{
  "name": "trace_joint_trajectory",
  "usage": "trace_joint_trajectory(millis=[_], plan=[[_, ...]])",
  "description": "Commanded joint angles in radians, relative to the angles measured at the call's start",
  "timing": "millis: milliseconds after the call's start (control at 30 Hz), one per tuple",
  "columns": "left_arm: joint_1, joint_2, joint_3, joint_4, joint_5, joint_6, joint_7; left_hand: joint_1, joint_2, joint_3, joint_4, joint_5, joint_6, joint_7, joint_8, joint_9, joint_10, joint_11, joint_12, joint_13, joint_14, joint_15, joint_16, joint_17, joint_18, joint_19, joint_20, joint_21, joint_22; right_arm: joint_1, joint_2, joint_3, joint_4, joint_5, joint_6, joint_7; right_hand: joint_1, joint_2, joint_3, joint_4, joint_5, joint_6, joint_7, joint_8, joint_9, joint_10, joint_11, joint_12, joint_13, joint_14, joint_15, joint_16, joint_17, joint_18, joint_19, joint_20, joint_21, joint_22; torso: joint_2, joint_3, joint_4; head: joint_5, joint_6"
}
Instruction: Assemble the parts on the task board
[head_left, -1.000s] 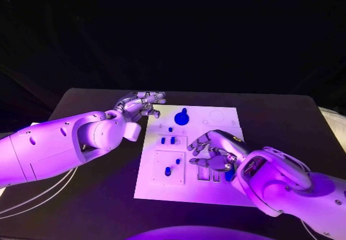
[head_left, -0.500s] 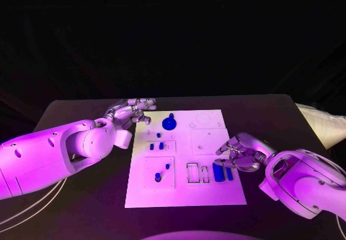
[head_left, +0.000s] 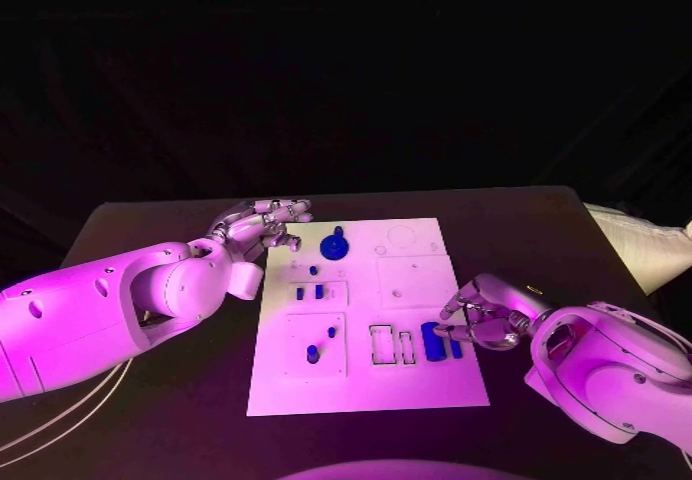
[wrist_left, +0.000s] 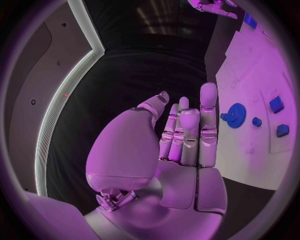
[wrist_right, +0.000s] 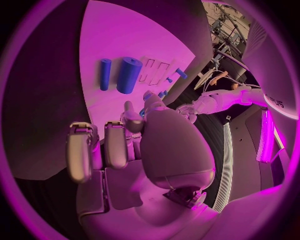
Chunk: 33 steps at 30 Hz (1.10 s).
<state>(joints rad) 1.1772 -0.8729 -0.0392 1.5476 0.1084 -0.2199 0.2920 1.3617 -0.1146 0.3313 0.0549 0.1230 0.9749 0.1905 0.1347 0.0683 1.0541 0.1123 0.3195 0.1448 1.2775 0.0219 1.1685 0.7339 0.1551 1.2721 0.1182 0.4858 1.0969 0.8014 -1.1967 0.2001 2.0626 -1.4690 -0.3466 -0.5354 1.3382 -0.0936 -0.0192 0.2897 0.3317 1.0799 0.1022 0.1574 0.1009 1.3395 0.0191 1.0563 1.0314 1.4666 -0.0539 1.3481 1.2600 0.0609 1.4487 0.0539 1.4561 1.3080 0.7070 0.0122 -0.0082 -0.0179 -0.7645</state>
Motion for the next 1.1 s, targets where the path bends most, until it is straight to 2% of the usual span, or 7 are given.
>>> trace_joint_trajectory(millis=[33, 167, 233, 533, 733, 967, 1100], plan=[[0.000, 0.001, 0.000, 0.002, -0.006, 0.022, 0.004, 0.008, 0.001, -0.008, 0.000, -0.002, -0.008, 0.000, 0.003, 0.000, -0.005, 0.000, 0.002, 0.001, -0.004, 0.005, 0.001, 0.000, 0.018, 0.001, 0.006, -0.003, -0.001, -0.007, 0.010, -0.001, -0.007, -0.080, 0.059, -0.039, -0.014, -0.003, -0.014, -0.001, 0.028, -0.005, 0.000, 0.005, 0.001, -0.006, 0.000, 0.007, 0.008, 0.053, 0.001, 0.006, 0.002, -0.012, 0.007, 0.002, 0.004, 0.058, 0.001, -0.0016, 0.0005, 0.004, -0.004], [-0.001, 0.000, 0.000, 0.002, -0.006, 0.022, 0.004, 0.008, 0.001, -0.008, 0.000, -0.002, -0.008, 0.000, 0.003, 0.000, -0.005, 0.000, 0.002, 0.001, -0.004, 0.005, 0.001, 0.000, 0.018, 0.001, 0.006, -0.003, -0.001, -0.016, 0.020, -0.002, -0.016, -0.096, 0.078, -0.043, -0.018, -0.001, -0.020, 0.000, 0.033, -0.004, 0.000, 0.007, 0.002, -0.007, 0.000, 0.009, 0.013, 0.053, 0.001, 0.007, 0.003, -0.012, 0.007, 0.002, 0.004, 0.059, 0.001, -0.0019, -0.0008, 0.006, -0.007], [-0.001, -0.001, 0.000, 0.002, -0.006, 0.022, 0.004, 0.008, 0.001, -0.008, 0.000, -0.002, -0.008, 0.000, 0.003, 0.000, -0.005, 0.000, 0.002, 0.001, -0.004, 0.005, 0.001, 0.000, 0.018, 0.001, 0.006, -0.003, -0.001, -0.019, 0.023, -0.002, -0.020, -0.103, 0.084, -0.045, -0.020, 0.000, -0.022, 0.000, 0.033, -0.003, -0.001, 0.008, 0.003, -0.006, 0.000, 0.011, 0.016, 0.053, 0.001, 0.007, 0.003, -0.012, 0.007, 0.002, 0.005, 0.059, 0.001, -0.0019, -0.0015, 0.009, -0.003], [-0.001, -0.003, 0.000, 0.003, -0.006, 0.022, 0.004, 0.008, 0.001, -0.008, 0.000, -0.002, -0.008, 0.000, 0.003, 0.000, -0.005, 0.000, 0.002, 0.001, -0.004, 0.005, 0.001, 0.000, 0.018, 0.001, 0.006, -0.003, -0.001, -0.026, 0.038, -0.002, -0.032, -0.148, 0.097, -0.055, -0.053, 0.015, -0.052, 0.002, 0.029, 0.002, -0.004, 0.018, 0.006, -0.008, -0.002, 0.010, 0.028, 0.052, 0.000, 0.007, 0.004, -0.012, 0.007, 0.001, 0.005, 0.060, 0.001, -0.0018, -0.0012, 0.012, -0.012], [-0.001, -0.004, 0.000, 0.003, -0.006, 0.022, 0.003, 0.008, 0.001, -0.008, 0.000, -0.002, -0.008, 0.000, 0.003, 0.000, -0.005, 0.000, 0.002, 0.001, -0.004, 0.005, 0.001, 0.000, 0.018, 0.001, 0.006, -0.003, -0.001, -0.034, 0.053, -0.002, -0.043, -0.160, 0.110, -0.059, -0.088, 0.025, -0.085, 0.003, -0.003, 0.000, -0.005, 0.023, 0.009, -0.010, -0.003, 0.005, 0.035, 0.052, -0.001, 0.006, 0.002, -0.011, 0.005, 0.001, 0.004, 0.059, 0.002, -0.0020, -0.0016, 0.014, -0.014], [-0.001, -0.005, 0.000, 0.004, -0.006, 0.023, 0.002, 0.008, 0.001, -0.008, 0.000, -0.002, -0.008, 0.000, 0.003, 0.000, -0.005, 0.000, 0.002, 0.001, -0.004, 0.005, 0.001, 0.000, 0.018, 0.001, 0.006, -0.003, -0.001, -0.054, 0.081, -0.002, -0.065, -0.163, 0.125, -0.065, -0.132, 0.030, -0.128, 0.003, -0.068, -0.007, -0.004, 0.028, 0.011, -0.015, -0.001, -0.005, 0.042, 0.050, 0.001, 0.001, -0.004, -0.010, 0.001, 0.002, 0.000, 0.053, 0.002, -0.0021, -0.0004, 0.017, -0.019], [-0.001, -0.006, 0.000, 0.004, -0.006, 0.023, 0.001, 0.008, 0.001, -0.008, 0.000, -0.002, -0.008, 0.000, 0.003, 0.000, -0.005, 0.000, 0.002, 0.001, -0.004, 0.005, 0.001, 0.000, 0.018, 0.001, 0.006, -0.003, -0.001, -0.061, 0.094, -0.002, -0.077, -0.170, 0.138, -0.067, -0.136, 0.029, -0.133, 0.003, -0.076, -0.008, -0.004, 0.029, 0.012, -0.016, -0.001, -0.007, 0.042, 0.050, 0.001, 0.000, -0.006, -0.009, 0.000, 0.002, 0.000, 0.052, 0.002, -0.0025, 0.0003, 0.019, -0.021]])
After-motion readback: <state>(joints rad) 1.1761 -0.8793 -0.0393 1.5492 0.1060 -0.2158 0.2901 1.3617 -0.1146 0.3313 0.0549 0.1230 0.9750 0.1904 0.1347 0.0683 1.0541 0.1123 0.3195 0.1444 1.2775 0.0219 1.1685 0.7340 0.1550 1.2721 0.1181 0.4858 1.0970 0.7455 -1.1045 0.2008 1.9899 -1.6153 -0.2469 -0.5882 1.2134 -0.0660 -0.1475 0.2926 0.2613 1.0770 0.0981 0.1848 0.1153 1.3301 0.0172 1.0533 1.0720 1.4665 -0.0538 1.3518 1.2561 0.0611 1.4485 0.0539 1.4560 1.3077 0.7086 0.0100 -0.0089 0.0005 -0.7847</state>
